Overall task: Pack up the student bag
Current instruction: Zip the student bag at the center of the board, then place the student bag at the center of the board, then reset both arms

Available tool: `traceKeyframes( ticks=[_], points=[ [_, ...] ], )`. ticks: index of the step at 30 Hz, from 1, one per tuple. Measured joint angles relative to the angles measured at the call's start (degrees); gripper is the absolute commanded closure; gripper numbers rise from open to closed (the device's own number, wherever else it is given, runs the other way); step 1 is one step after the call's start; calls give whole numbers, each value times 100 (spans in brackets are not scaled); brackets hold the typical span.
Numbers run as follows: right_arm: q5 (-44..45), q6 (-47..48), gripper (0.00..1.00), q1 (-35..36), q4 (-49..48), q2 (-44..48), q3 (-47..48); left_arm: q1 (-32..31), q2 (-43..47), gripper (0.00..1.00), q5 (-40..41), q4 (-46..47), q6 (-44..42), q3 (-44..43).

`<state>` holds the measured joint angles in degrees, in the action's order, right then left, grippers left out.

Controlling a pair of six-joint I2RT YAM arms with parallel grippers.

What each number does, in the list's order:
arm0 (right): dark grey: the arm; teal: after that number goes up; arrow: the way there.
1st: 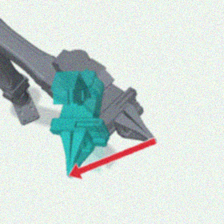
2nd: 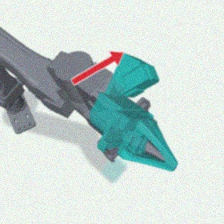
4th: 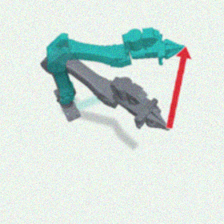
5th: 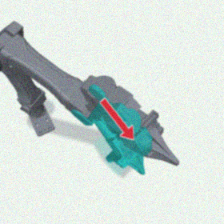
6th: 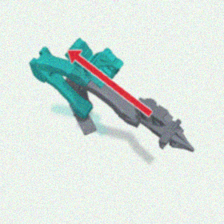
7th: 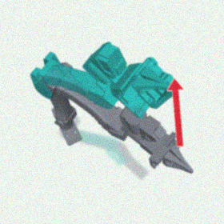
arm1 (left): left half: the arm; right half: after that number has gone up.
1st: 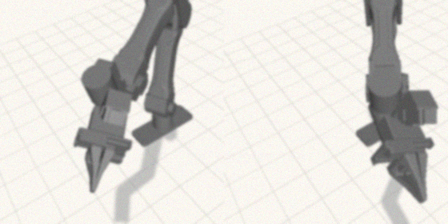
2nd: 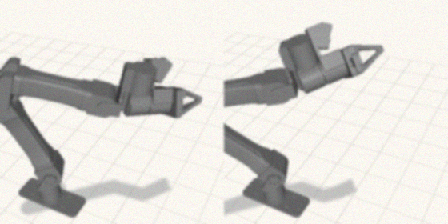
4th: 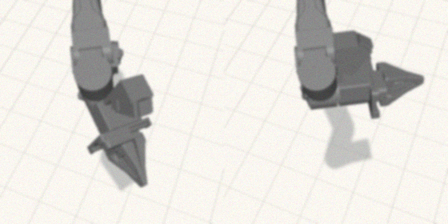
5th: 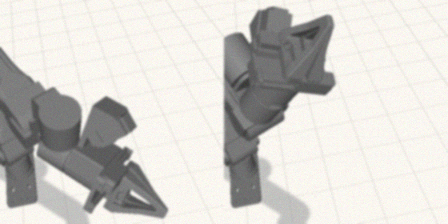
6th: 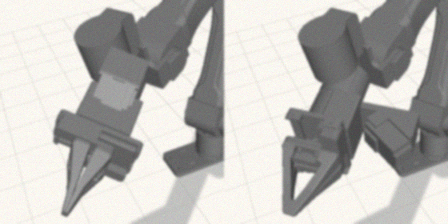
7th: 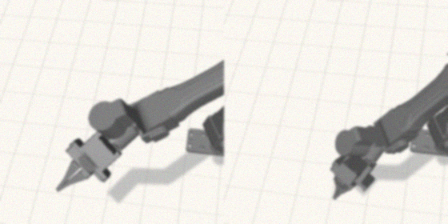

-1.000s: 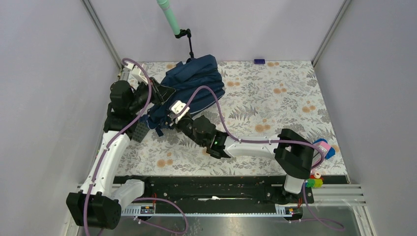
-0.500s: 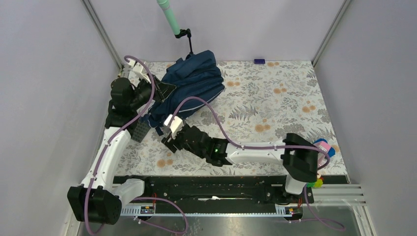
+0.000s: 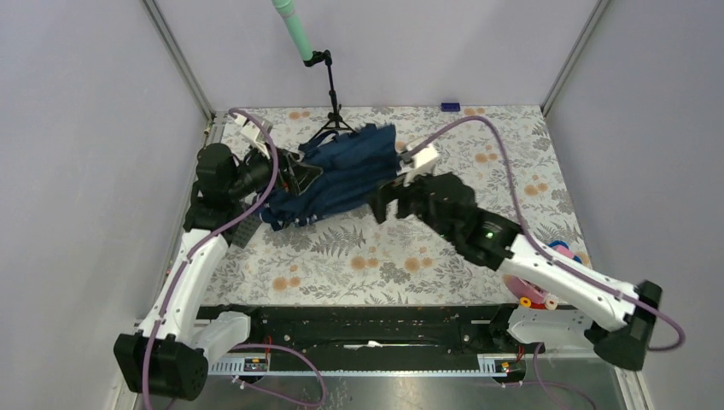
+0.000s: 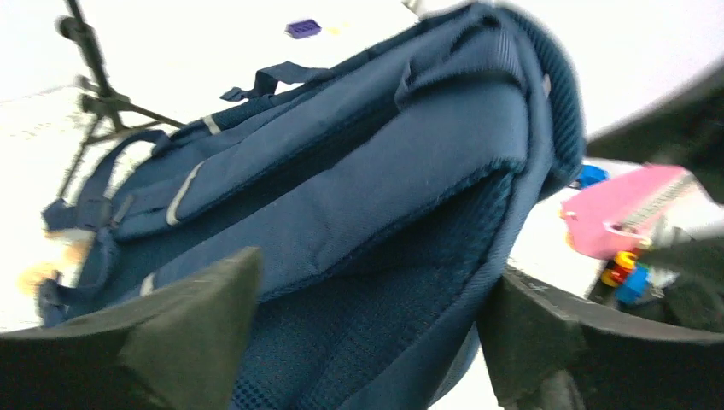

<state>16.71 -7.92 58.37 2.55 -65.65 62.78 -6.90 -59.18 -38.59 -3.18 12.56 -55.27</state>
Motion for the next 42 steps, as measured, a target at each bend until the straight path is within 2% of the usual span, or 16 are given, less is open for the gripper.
traceKeyframes(
  ticks=[5,11,16,20,25,30,35,42],
  points=[
    [-645,-463,0,-1421,1088,691,-334,-24,765,1,-409,-260,-57,581],
    [-1491,-870,0,-2957,1893,846,-439,-17,1716,1,-234,-577,48,1287],
    [-1690,-999,0,-3884,2483,962,-527,-17,2398,1,890,-852,264,1735],
    [-1381,-990,0,-4354,2761,1578,-595,-17,2778,1,2173,-1115,424,1740],
    [-754,-719,0,-4546,2647,2542,-721,-17,3195,1,3567,-1469,433,1517],
    [-243,-249,0,-4564,1941,3683,-1408,-15,3729,1,4566,-1399,240,1231],
    [39,52,0,-4564,1493,4092,-1910,-15,4288,1,5097,-1161,48,1491],
    [85,219,0,-4564,1399,4089,-2004,-15,4406,1,5211,-1176,-68,1720]
  ],
)
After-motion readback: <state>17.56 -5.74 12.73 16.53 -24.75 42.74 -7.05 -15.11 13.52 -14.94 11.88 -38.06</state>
